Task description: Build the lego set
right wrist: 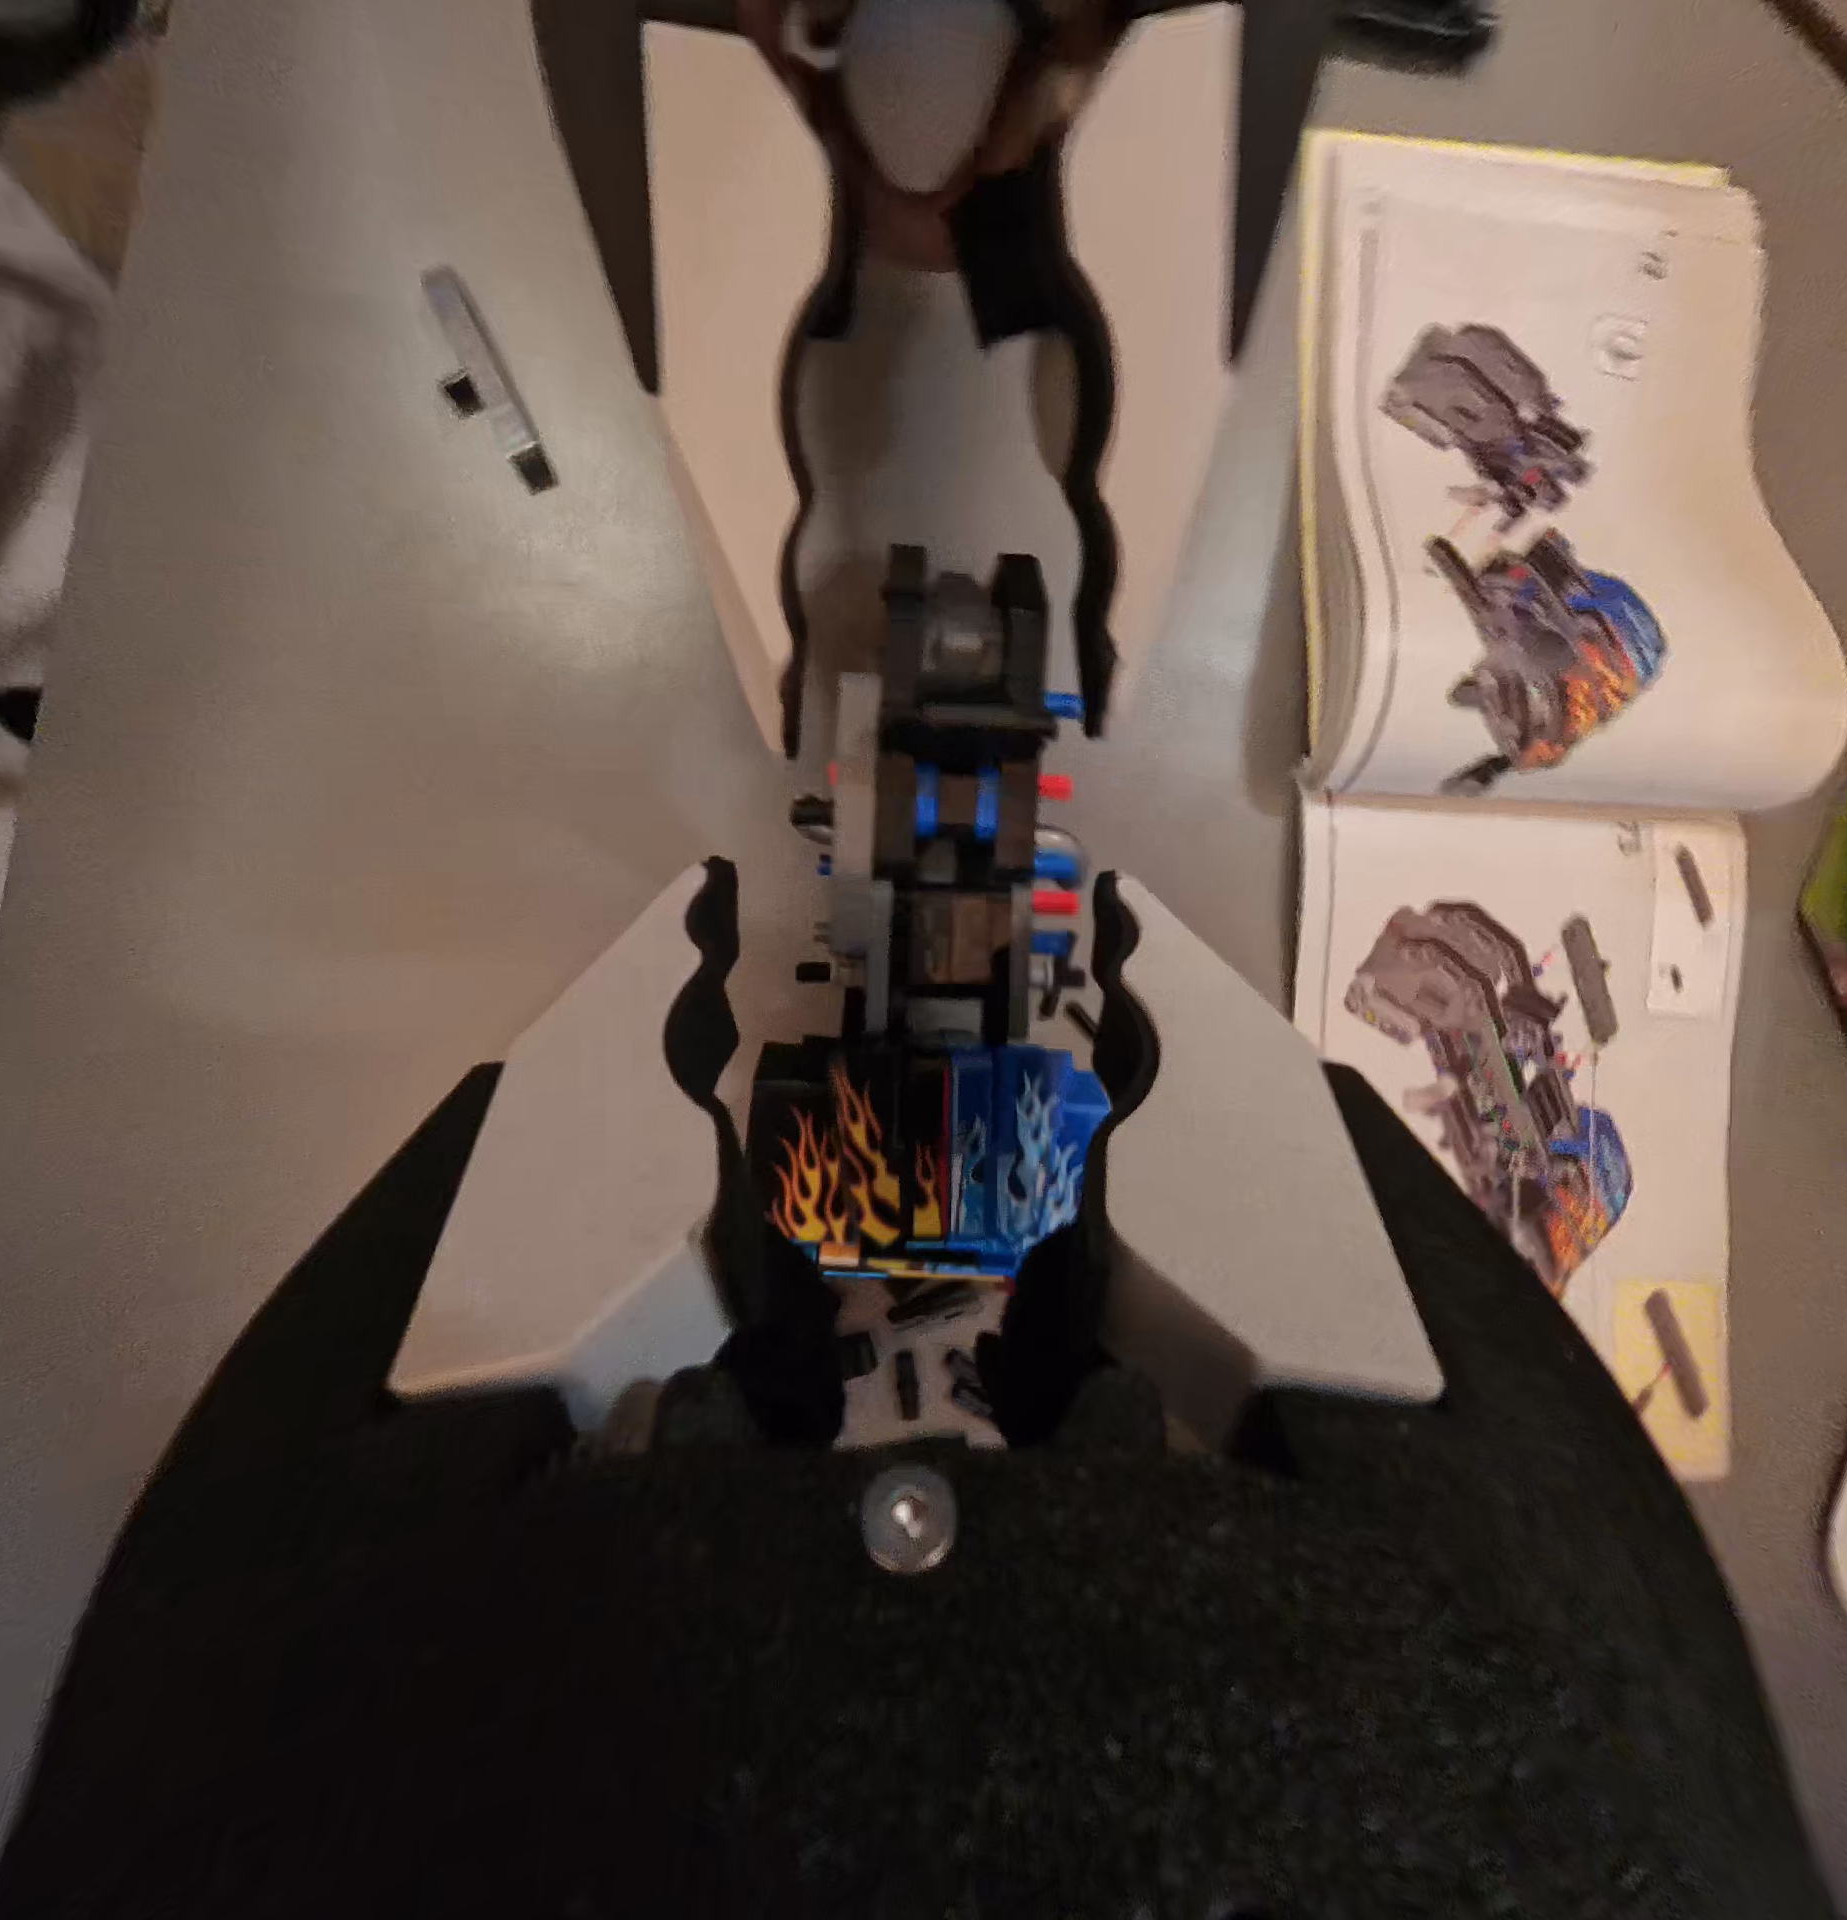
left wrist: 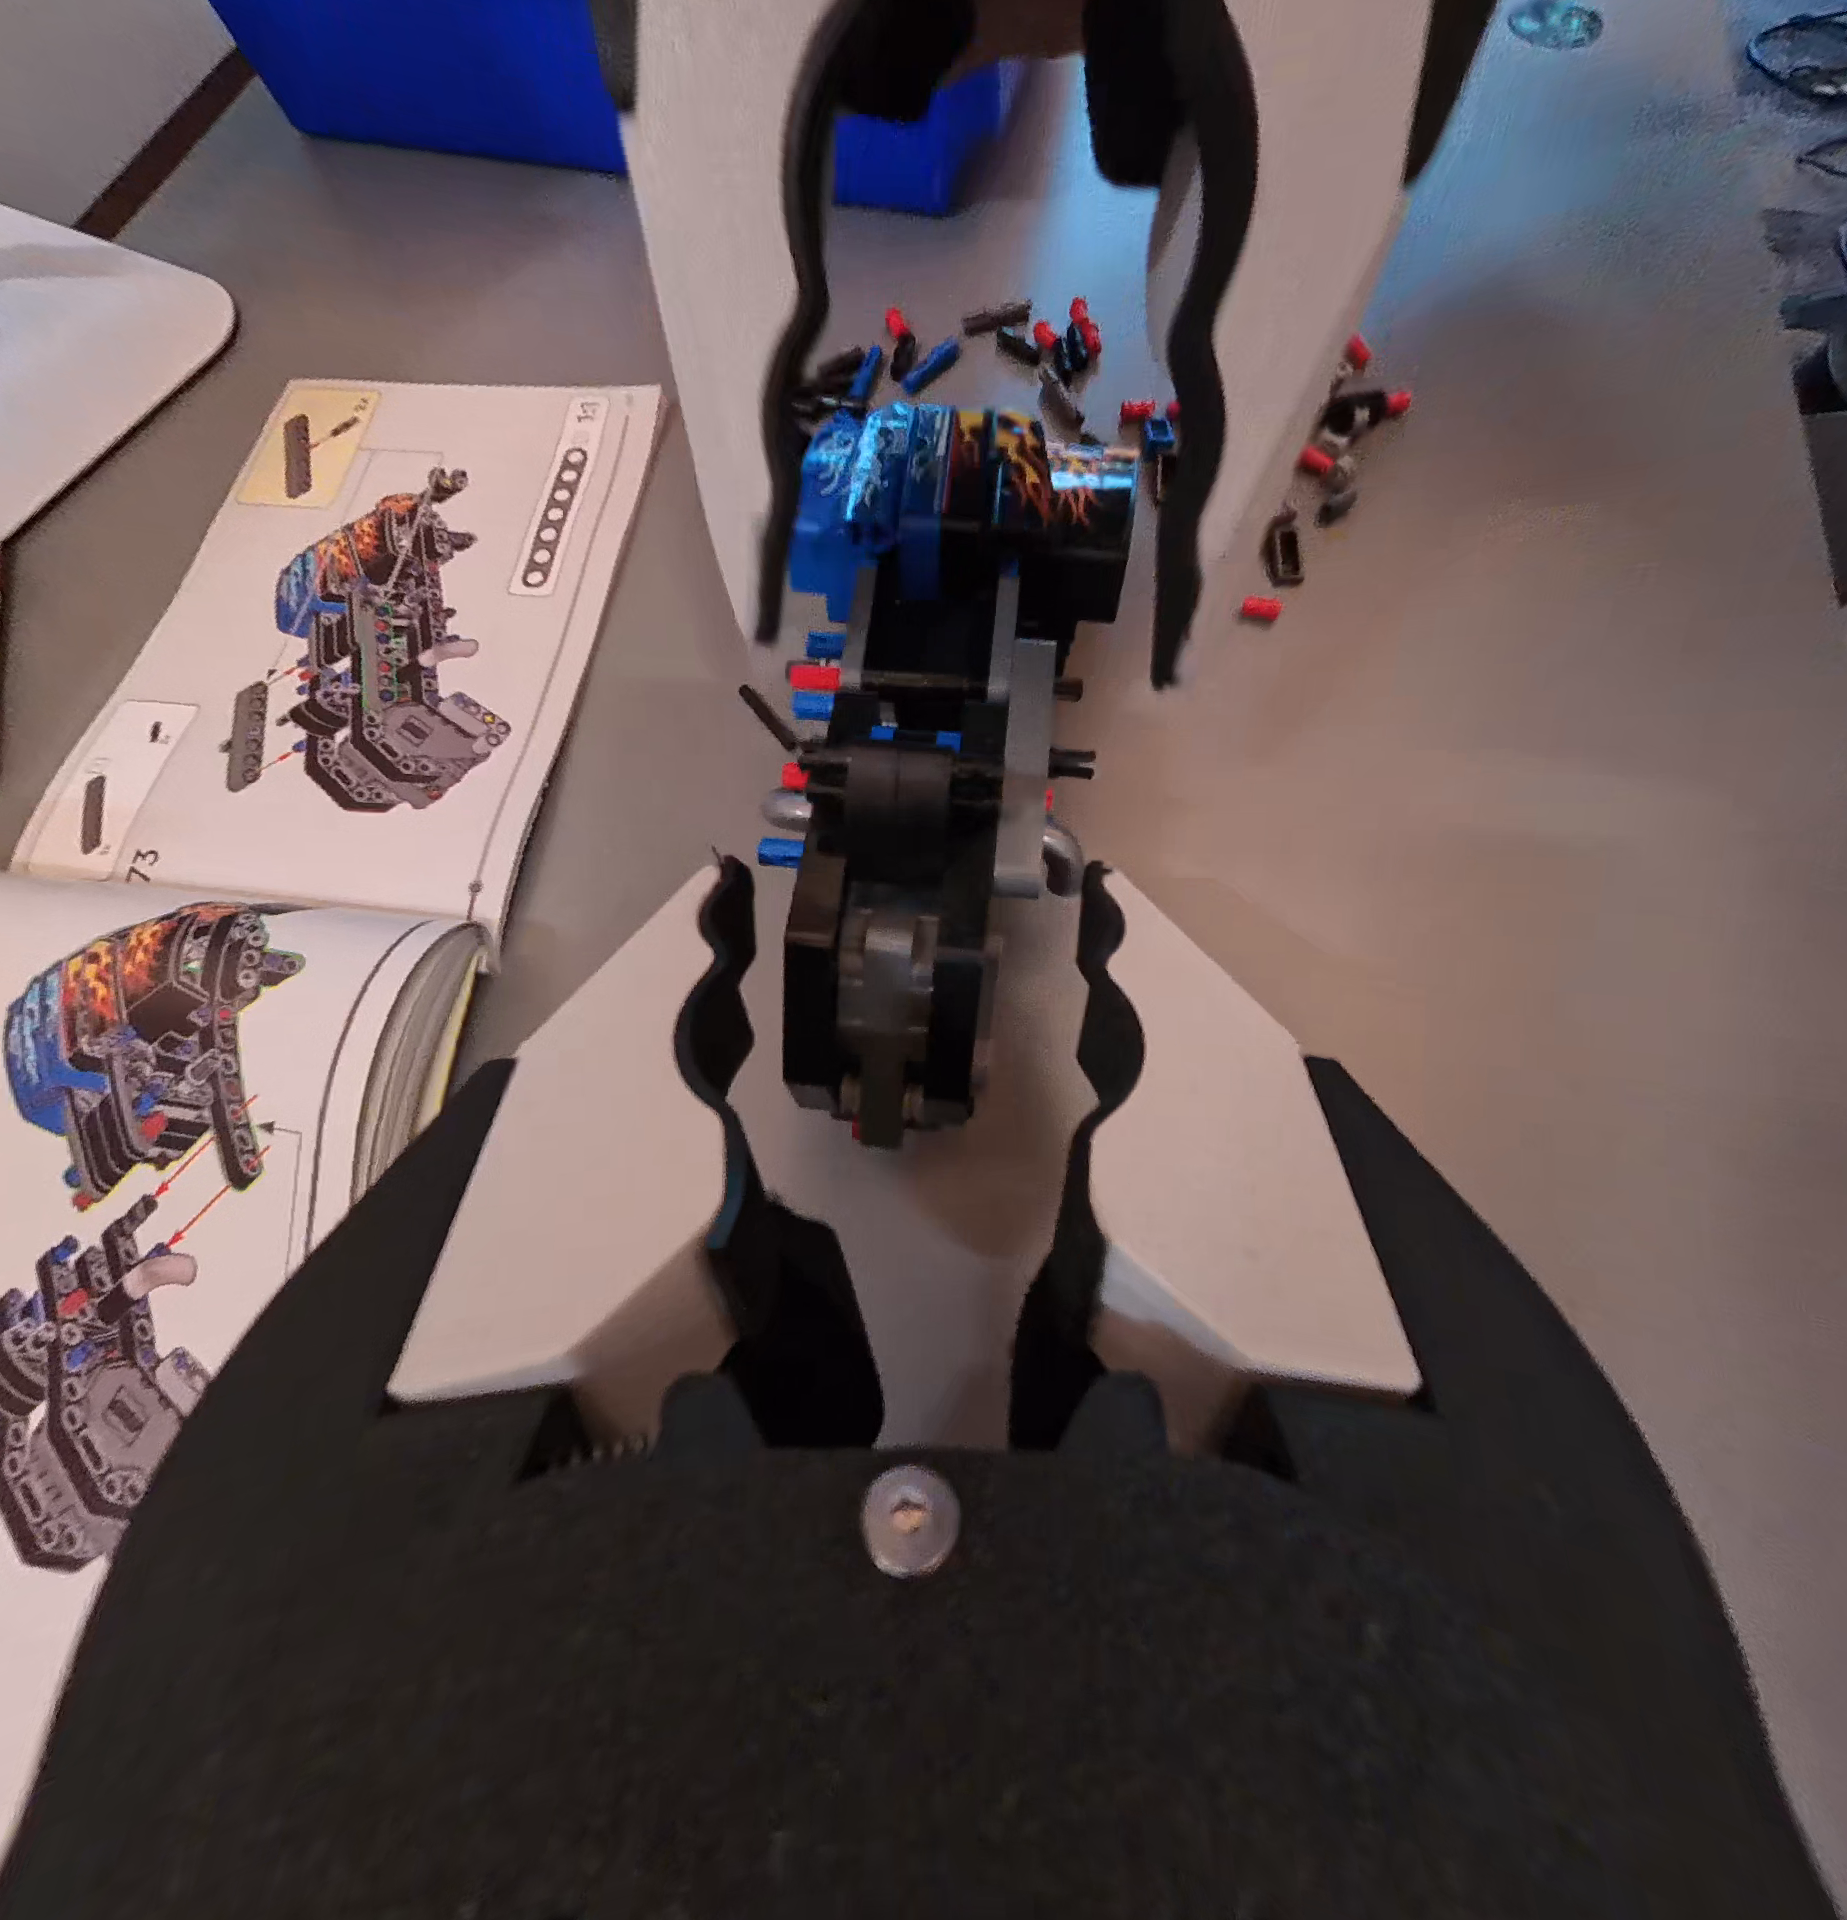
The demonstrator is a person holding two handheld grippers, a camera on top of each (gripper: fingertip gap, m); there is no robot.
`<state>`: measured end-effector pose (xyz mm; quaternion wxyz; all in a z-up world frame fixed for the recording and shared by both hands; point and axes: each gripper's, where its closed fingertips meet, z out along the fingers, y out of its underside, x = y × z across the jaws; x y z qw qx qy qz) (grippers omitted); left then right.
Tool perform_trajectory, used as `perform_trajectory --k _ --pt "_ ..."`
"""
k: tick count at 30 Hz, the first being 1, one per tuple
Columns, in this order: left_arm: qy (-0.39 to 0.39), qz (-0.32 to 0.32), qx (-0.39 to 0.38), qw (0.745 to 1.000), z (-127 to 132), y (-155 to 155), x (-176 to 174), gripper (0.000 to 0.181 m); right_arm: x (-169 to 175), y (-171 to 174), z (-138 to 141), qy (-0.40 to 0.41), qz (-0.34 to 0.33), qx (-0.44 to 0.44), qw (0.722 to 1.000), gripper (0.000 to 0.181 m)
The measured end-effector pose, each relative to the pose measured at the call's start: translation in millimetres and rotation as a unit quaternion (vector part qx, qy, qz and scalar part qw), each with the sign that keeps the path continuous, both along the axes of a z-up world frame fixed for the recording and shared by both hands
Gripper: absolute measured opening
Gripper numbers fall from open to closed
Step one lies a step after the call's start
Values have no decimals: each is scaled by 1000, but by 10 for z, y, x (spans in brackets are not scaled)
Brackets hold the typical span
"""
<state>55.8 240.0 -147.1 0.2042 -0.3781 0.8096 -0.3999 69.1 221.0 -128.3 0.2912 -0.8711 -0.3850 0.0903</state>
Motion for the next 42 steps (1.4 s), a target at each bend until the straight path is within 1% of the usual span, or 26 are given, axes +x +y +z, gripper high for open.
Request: perform_trajectory --k 1,4,7,11,13,15,16,19,21,24,26,28,30,31,33,35,37,39,40,42 --pt "5 -1 4 1000 -2 24 -9 59 59 -17 -1 13 -21 3 1000 69" --pt "9 -7 29 1000 -33 116 -32 57 202 -84 -43 44 -71 20 996 69" --pt "3 -7 49 999 -61 199 -35 52 338 -152 -131 45 -106 40 993 70" --pt "2 14 69 998 -79 360 25 57 273 -236 -141 81 -128 44 988 74" --pt "-5 36 82 996 -69 449 77 57 188 -311 -132 90 -125 37 987 76" --pt "-19 62 95 993 -46 526 113 48 41 -415 -118 109 -105 31 988 71" --pt "-23 75 94 992 -28 550 113 47 -18 -451 -113 115 -97 33 988 70" --pt "-22 120 77 990 36 607 15 45 -20 -527 -170 97 -101 38 989 71" --pt "-16 146 45 988 93 554 -152 44 -143 -603 -166 131 -87 27 987 71" --pt "1 163 -54 985 157 225 -441 42 -179 -603 -133 122 -75 50 988 71" --pt "23 185 -133 973 136 -37 -540 42 -179 -553 -50 132 -83 68 985 65" --pt "36 210 -183 960 91 -216 -535 42 -206 -548 -59 167 -96 43 980 65" --pt "36 245 -214 945 86 -221 -442 46 -142 -547 -174 158 -112 16 981 65" --pt "41 259 -233 937 98 -181 -397 47 -95 -527 -217 148 -122 19 981 65" --pt "50 290 -273 916 141 -5 -339 51 -65 -477 -239 151 -138 30 978 64" --pt "61 313 -321 892 186 166 -310 45 -147 -450 -223 186 -143 20 972 63" --pt "94 300 -364 877 183 116 -283 38 -288 -439 -209 231 -148 3 962 55" --pt "119 298 -363 875 93 57 -249 36 -411 -428 -205 269 -153 -13 951 46" --pt "123 302 -365 872 72 65 -231 32 -461 -428 -199 282 -155 -19 947 42" --pt "131 295 -387 864 106 44 -217 20 -519 -417 -187 293 -161 -18 942 39"
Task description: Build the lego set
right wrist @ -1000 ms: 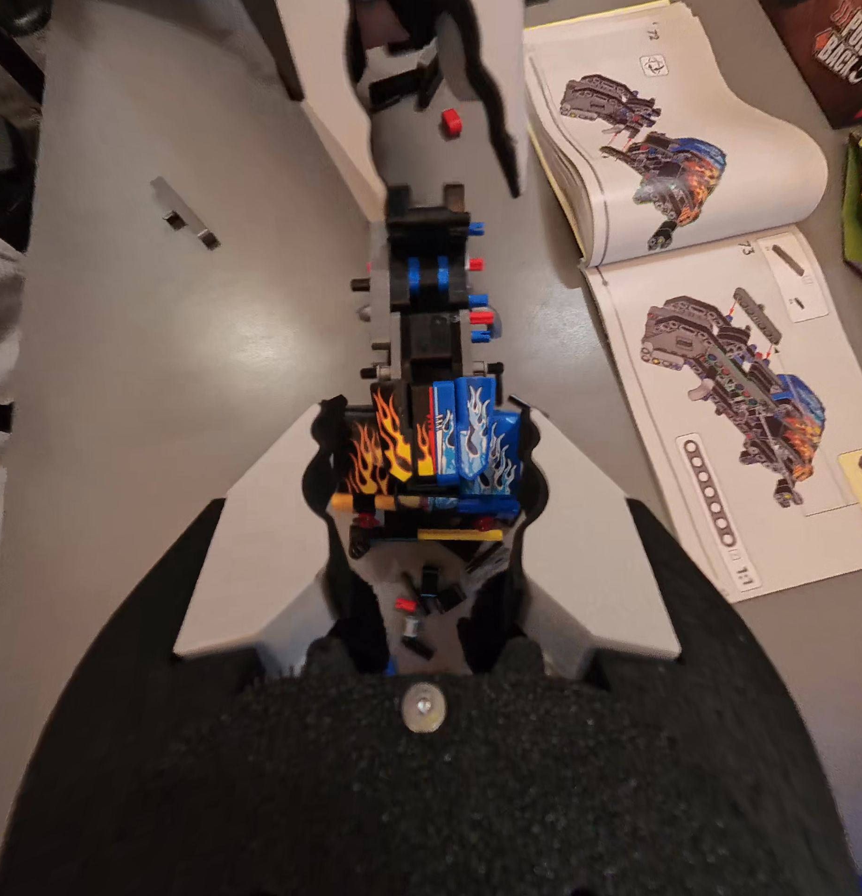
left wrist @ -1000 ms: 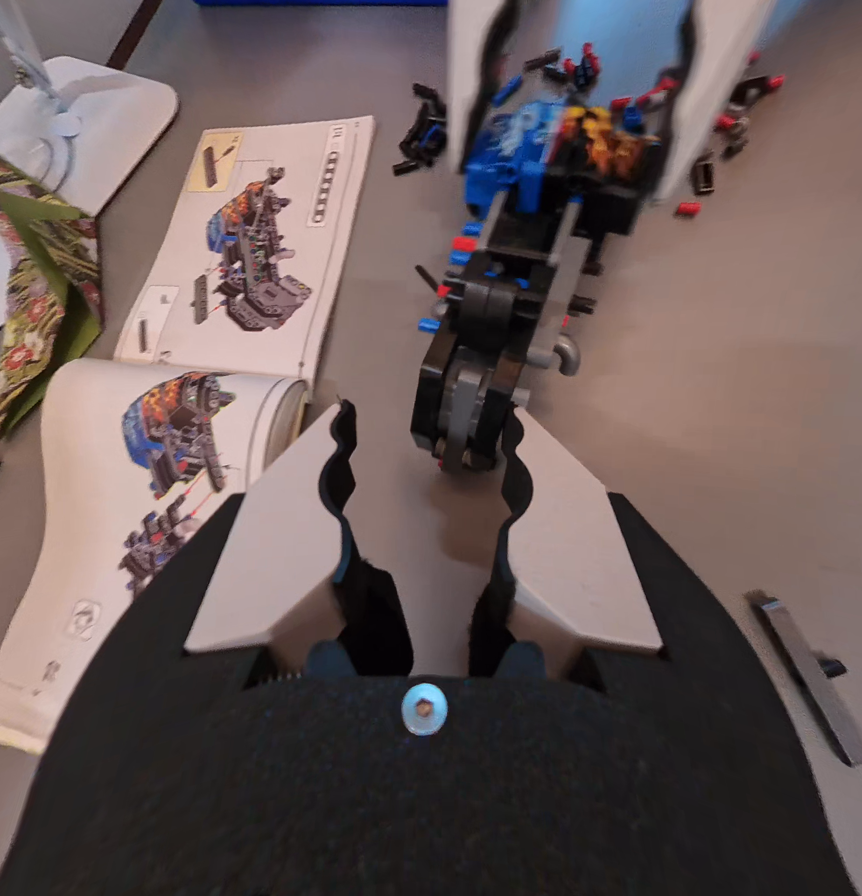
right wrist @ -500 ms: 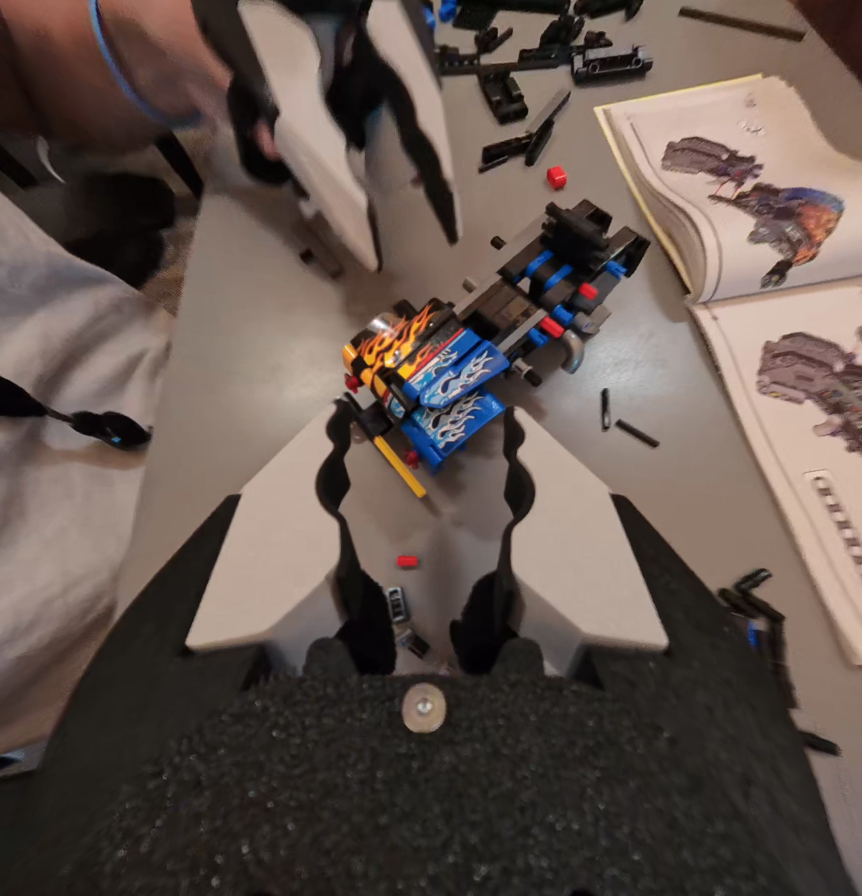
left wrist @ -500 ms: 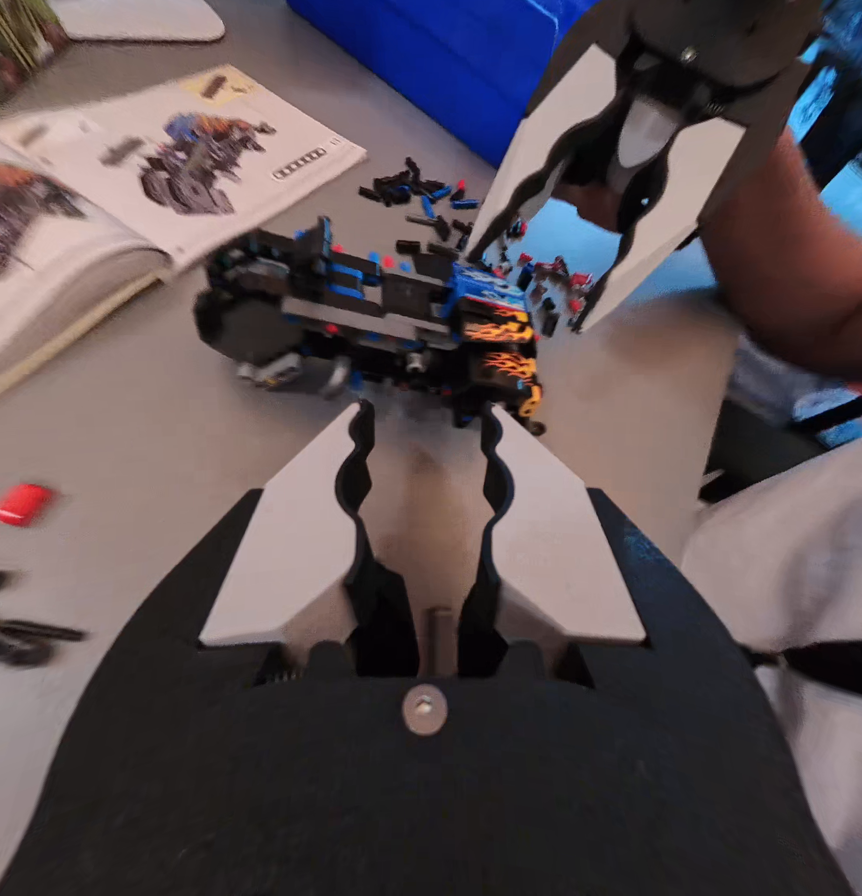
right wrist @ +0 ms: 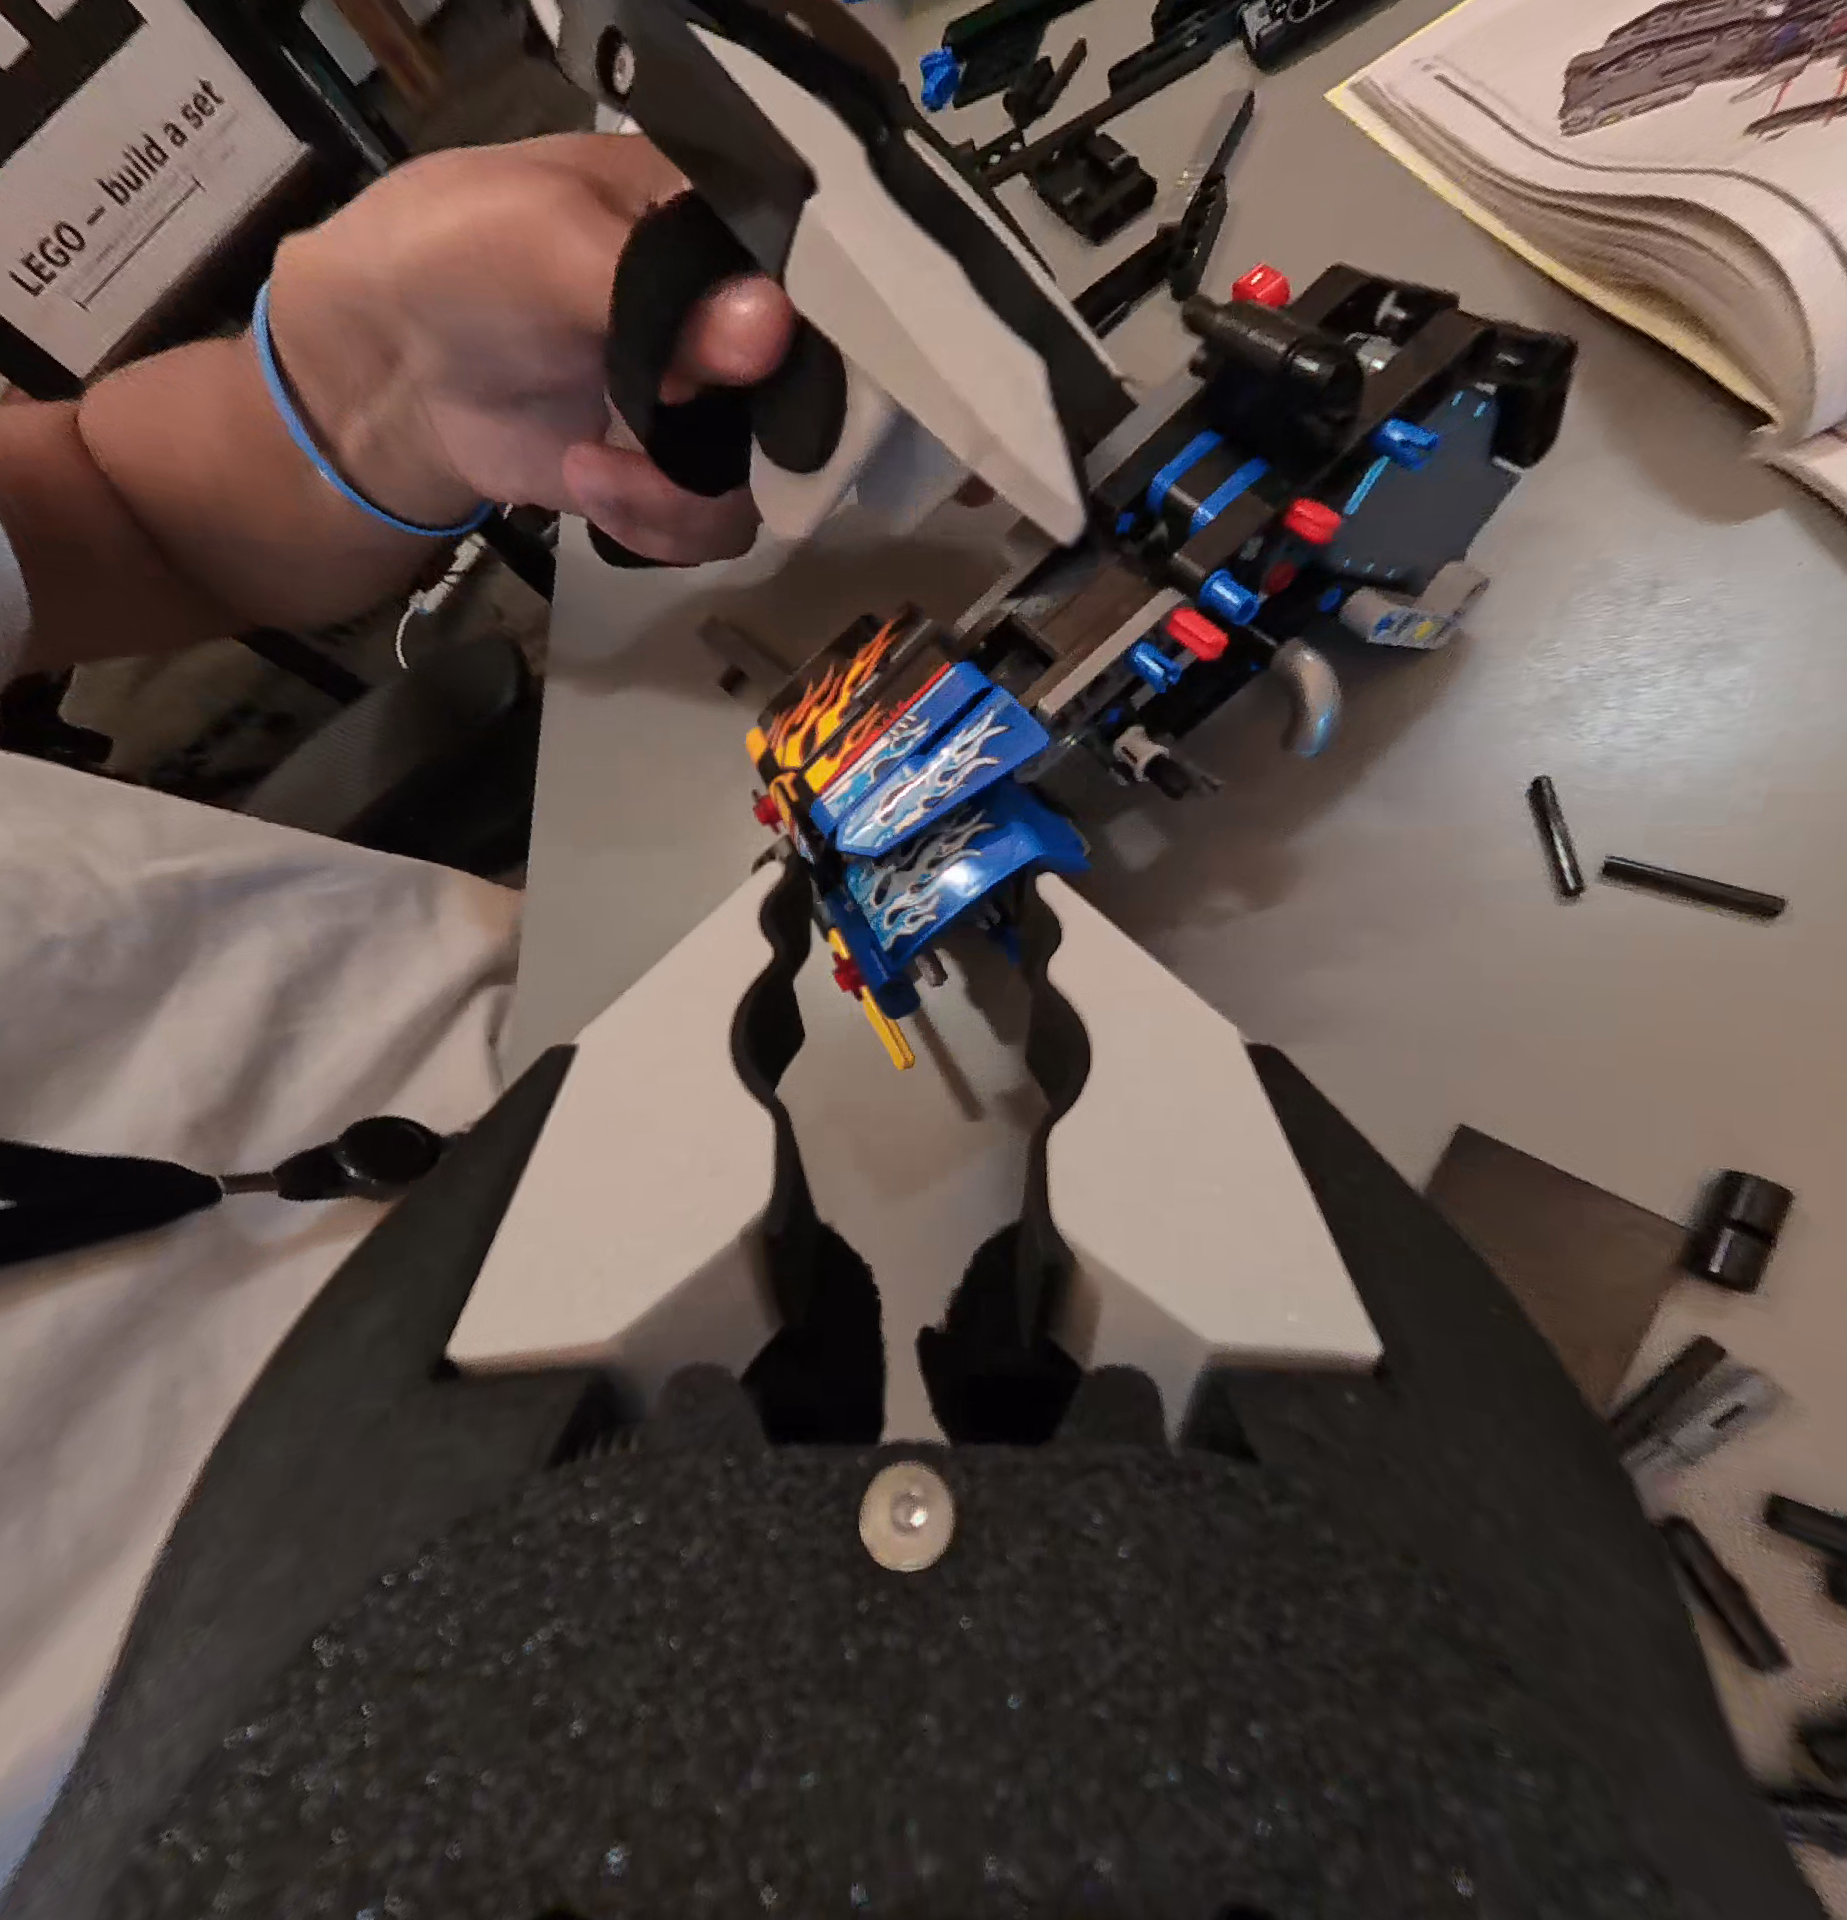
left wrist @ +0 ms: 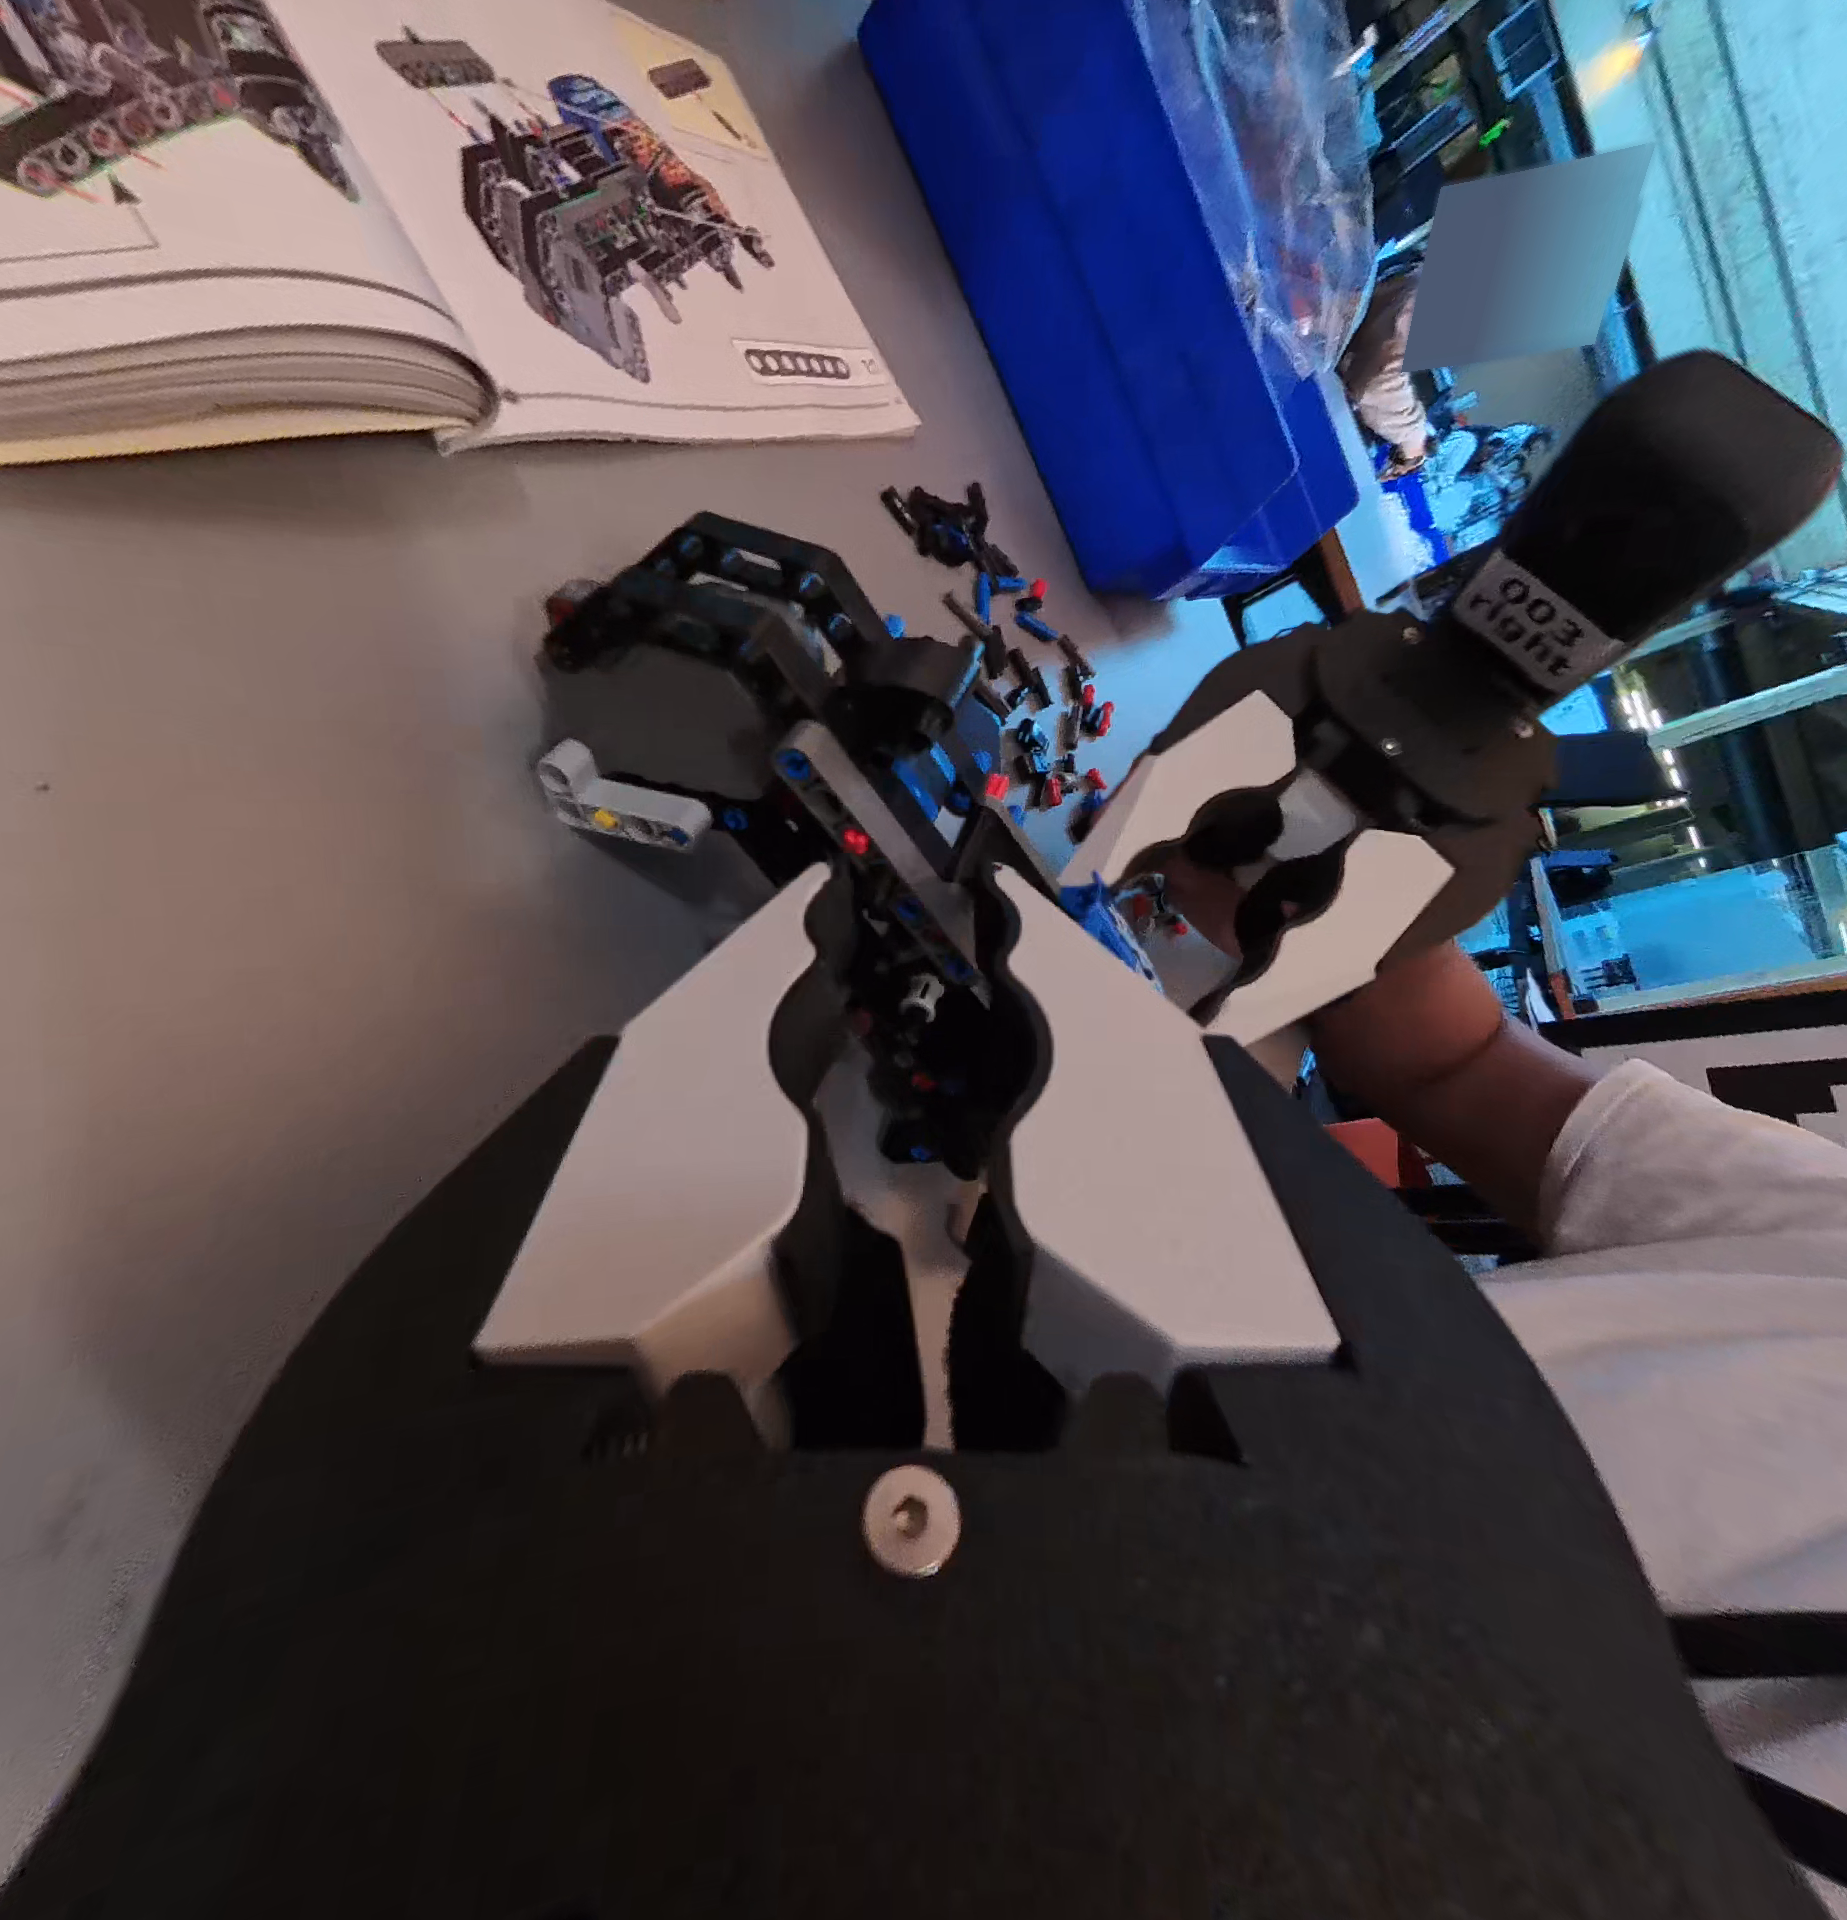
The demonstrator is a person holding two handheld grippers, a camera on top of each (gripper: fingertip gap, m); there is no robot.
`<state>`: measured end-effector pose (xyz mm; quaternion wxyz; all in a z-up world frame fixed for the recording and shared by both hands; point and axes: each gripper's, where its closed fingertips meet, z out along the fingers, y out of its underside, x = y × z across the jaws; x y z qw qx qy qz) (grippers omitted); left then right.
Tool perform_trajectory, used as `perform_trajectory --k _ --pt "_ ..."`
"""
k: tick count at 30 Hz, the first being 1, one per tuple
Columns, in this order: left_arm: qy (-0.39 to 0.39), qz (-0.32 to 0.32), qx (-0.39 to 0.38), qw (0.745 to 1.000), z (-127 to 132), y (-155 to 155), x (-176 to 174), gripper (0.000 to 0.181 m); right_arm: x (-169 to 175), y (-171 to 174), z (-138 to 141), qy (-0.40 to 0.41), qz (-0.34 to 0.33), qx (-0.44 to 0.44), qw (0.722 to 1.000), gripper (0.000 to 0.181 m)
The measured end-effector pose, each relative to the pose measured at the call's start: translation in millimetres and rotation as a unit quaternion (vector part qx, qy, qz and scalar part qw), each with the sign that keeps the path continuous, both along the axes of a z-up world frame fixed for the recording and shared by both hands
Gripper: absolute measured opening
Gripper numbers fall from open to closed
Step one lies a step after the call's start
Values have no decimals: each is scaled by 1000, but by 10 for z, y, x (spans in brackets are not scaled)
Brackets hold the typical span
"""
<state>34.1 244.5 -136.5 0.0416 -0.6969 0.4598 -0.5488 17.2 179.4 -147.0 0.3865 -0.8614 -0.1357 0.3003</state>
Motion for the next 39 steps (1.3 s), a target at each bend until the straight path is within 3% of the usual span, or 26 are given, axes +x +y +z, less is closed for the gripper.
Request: perform_trajectory --k 4,6,9,13,17,21,24,28,31,36,39 --pt "-13 -33 -20 999 74 -18 -13 12 -117 -15 4 1 5 3 1000 34" --pt "-41 -83 -62 994 241 -73 -22 8 -219 -23 84 32 9 9 999 22" --pt "-44 -175 -63 981 361 -89 -37 7 -376 30 138 50 3 24 998 22" --pt "-26 -294 -92 951 442 -110 -2 5 -549 156 190 45 7 59 997 24" --pt "30 -384 -89 919 336 -97 1 5 -678 198 289 69 21 69 995 26" --pt "93 -449 -102 883 208 -132 -41 5 -723 12 251 47 81 72 993 28" --pt "129 -511 -100 844 173 -186 -137 5 -570 -161 245 11 121 93 988 29" --pt "167 -542 -101 818 105 -149 -119 5 -181 -153 231 -28 97 109 989 30" --pt "167 -542 -107 817 97 -99 -47 5 18 -77 133 -56 71 105 990 31" --pt "155 -529 -81 831 57 59 51 10 8 -41 8 -55 71 85 992 31" --pt "147 -541 -80 824 51 88 25 10 5 2 69 -54 66 100 991 31"
